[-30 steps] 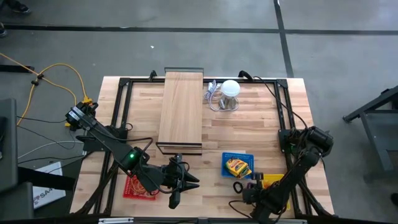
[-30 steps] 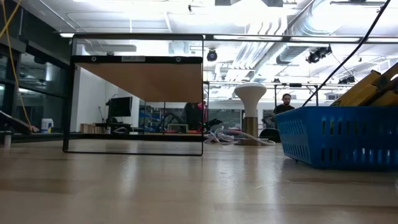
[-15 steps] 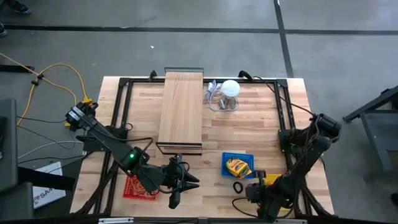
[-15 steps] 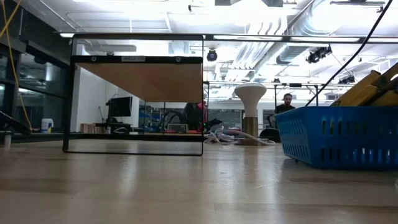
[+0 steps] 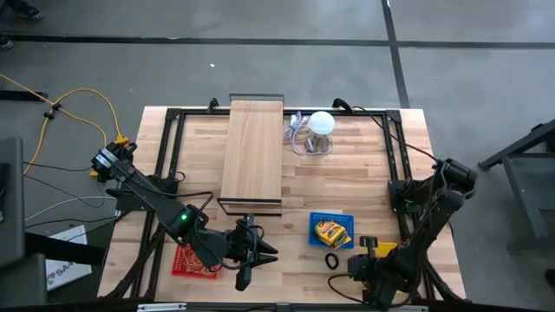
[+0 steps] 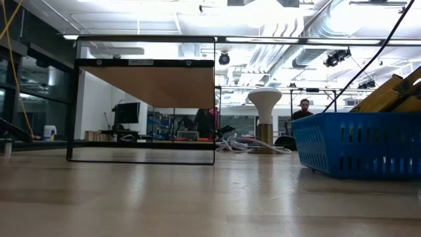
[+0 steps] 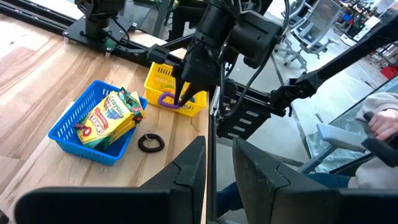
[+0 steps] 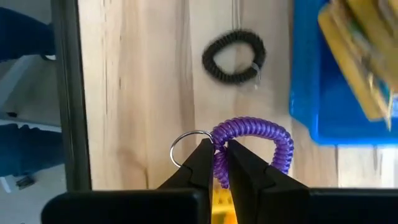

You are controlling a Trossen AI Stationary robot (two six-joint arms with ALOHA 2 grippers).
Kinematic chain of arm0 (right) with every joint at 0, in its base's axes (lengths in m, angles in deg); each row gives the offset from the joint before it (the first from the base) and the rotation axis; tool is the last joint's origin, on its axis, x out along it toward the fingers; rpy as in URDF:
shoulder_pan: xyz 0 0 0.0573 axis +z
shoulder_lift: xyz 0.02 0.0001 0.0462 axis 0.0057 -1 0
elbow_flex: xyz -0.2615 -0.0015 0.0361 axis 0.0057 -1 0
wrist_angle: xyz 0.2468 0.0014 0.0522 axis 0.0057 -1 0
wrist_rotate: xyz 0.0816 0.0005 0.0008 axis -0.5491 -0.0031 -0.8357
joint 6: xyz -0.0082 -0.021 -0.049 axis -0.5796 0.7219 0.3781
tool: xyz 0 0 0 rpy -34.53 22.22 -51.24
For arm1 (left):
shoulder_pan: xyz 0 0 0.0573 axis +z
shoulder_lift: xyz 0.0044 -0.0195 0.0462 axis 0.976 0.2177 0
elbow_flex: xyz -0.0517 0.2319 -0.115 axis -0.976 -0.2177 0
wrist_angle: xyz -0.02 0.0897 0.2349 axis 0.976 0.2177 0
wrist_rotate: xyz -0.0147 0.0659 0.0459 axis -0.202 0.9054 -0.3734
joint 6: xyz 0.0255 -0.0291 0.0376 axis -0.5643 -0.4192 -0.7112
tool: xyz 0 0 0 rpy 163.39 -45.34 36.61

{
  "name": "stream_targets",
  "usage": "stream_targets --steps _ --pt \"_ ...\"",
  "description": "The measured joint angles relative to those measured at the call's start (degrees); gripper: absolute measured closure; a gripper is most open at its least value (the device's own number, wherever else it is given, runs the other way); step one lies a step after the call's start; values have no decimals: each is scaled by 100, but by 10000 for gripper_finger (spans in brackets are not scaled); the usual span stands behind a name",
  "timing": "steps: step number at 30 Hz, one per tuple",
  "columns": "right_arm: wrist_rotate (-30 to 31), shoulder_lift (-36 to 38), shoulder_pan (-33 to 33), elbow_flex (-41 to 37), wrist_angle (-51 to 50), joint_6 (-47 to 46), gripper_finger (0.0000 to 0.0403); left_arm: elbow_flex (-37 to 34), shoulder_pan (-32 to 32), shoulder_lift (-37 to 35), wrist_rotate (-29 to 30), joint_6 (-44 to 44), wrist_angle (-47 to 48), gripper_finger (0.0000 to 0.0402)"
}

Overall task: Pick & Place Office Desk Supplies
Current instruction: Put the purple spiral keychain into the yellow bin

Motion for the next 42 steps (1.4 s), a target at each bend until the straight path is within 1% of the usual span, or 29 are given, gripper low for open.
stream_targets --steps 16,21,27,38,42 --pt "1 2 971 9 -626 -1936 378 0 0 0 0 0 0 325" --pt "-7 2 1206 9 -693 -2352 378 2 0 0 0 0 -1 325" --pt "-7 2 1315 9 -706 -2597 378 0 0 2 0 0 0 325" --pt "-1 2 1311 9 -708 -2602 378 1 0 1 0 0 0 325" --pt "-5 2 1311 9 -708 -2602 366 2 0 0 0 0 -2 325"
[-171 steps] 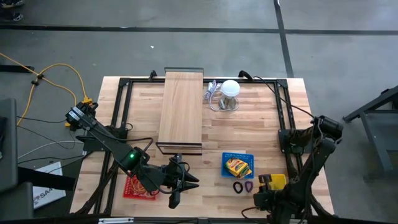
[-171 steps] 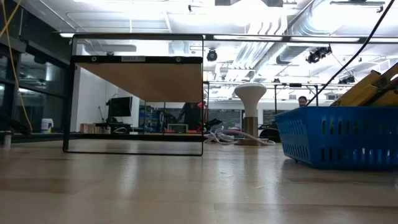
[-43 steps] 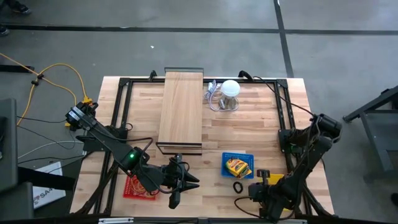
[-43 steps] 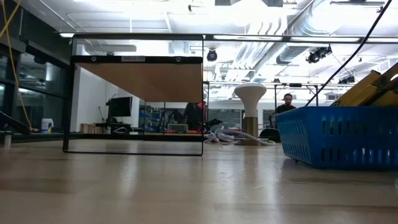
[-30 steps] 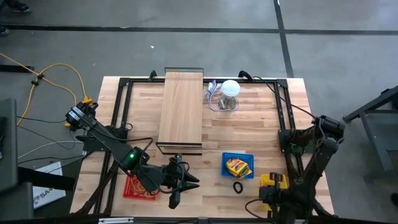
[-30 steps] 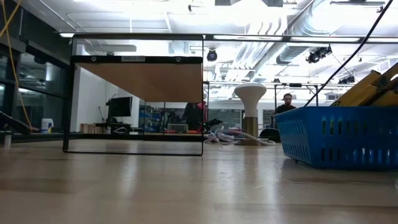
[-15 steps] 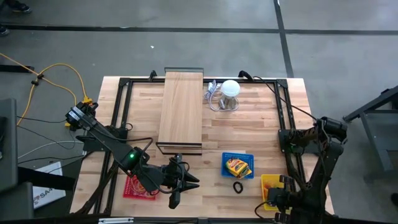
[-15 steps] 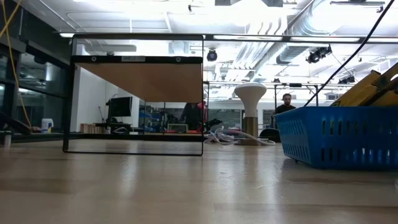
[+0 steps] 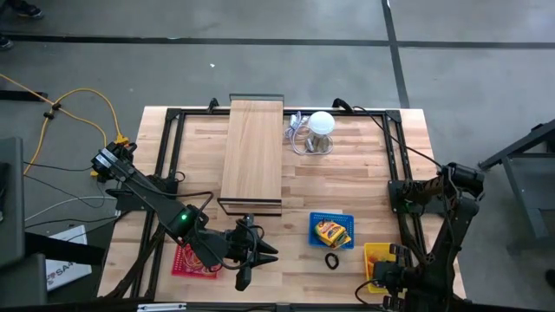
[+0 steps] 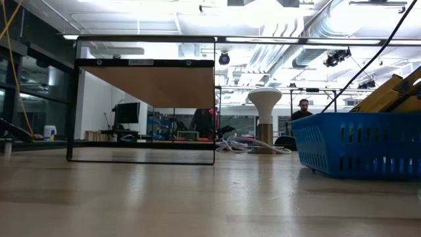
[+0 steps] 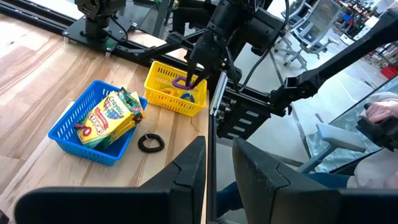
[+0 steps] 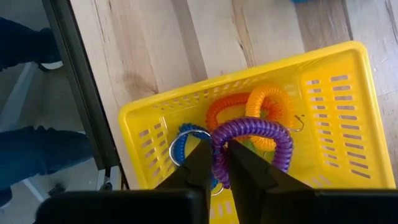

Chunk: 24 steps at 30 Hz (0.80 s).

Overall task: Pick & Place Office Desk Supplies
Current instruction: Put the purple spiral keychain into the yellow bin, then put the black spiral keychain into the yellow bin

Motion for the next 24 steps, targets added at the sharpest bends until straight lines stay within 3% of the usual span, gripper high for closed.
stream_targets --steps 11,24 --pt "-17 0 -2 0 3 0 297 -2 0 0 0 0 2 325" --pt "197 0 -2 0 101 48 285 -2 0 2 0 0 0 325"
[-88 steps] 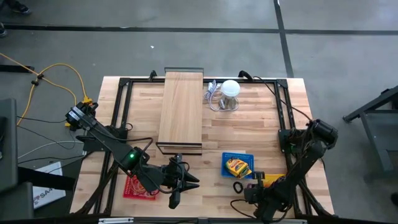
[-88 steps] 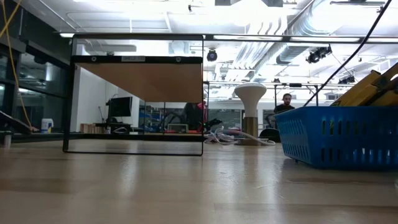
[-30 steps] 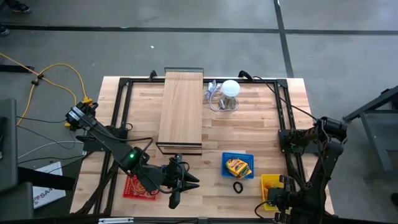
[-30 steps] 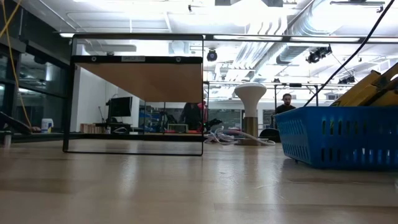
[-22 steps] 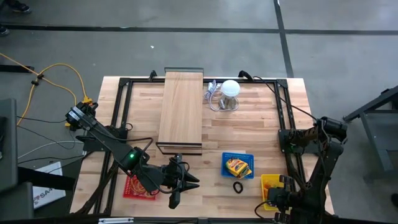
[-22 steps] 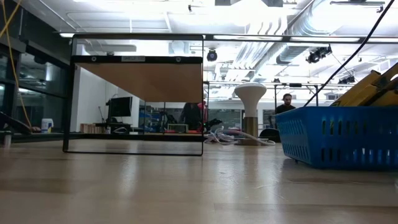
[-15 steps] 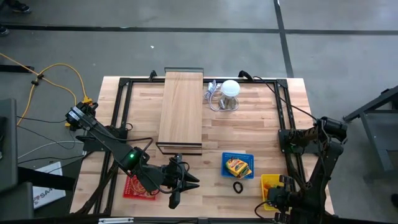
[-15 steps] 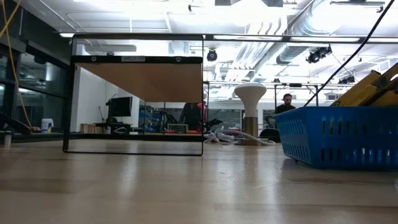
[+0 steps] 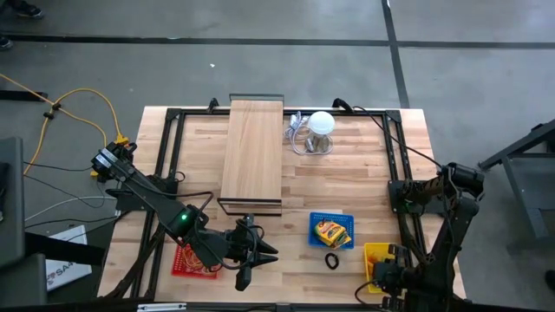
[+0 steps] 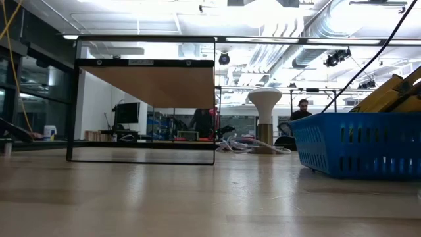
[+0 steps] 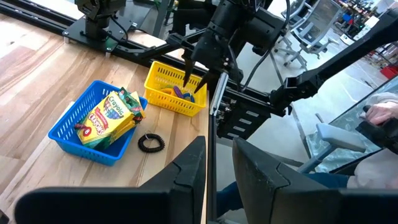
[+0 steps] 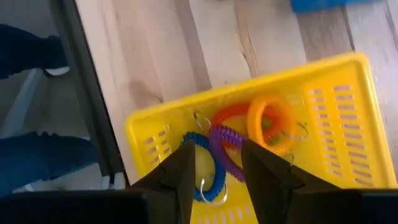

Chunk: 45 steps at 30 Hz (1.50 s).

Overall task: Pick & Place Office Desk Supplies
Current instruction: Put the black spiral keychain into the yellow bin

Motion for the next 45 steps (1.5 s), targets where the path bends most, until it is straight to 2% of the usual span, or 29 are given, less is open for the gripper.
stream_targets --steps 6,16,20,29,37,45 --pt "178 0 -171 2 561 1076 287 1 0 -2 0 0 2 325" --pt "173 0 -971 2 1983 4195 289 1 0 -1 0 0 2 325" --pt "114 0 -1348 2 2348 5129 290 2 0 0 0 0 2 325" --pt "-632 0 -2107 2 2393 5814 290 0 0 0 0 0 2 325" --pt "-645 -89 -2304 2 2390 6332 292 0 0 -2 0 0 2 325" --pt "-722 -603 -2302 2 2384 6432 293 0 0 0 0 0 2 325"
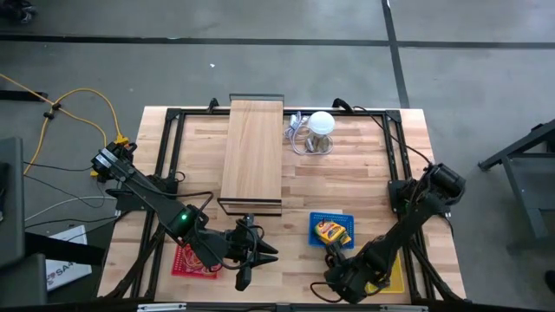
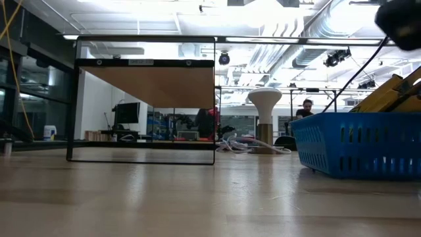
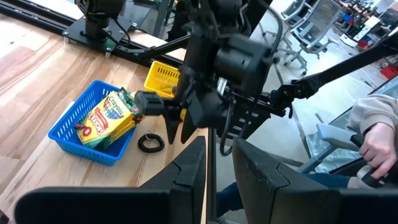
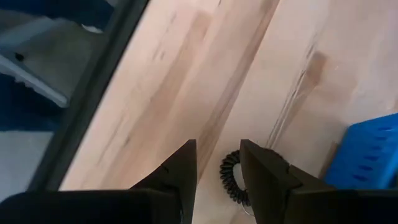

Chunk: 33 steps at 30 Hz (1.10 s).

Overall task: Pick & Place Office Desk Supplies
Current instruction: Put the black spiral keychain into the yellow bin

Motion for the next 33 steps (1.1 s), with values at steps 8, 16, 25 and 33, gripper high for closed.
stream_targets --steps 8,16,25,33 --pt "-275 -431 2 0 -63 -15 293 1 0 -1 0 0 0 325" --pt "-201 -494 -12 0 -174 -24 293 0 0 0 0 0 -2 325" --pt "-198 -494 -13 0 -138 -165 293 1 0 -1 0 0 -2 325" --pt "-99 -494 -13 0 -118 -159 293 0 0 -2 0 0 -2 325"
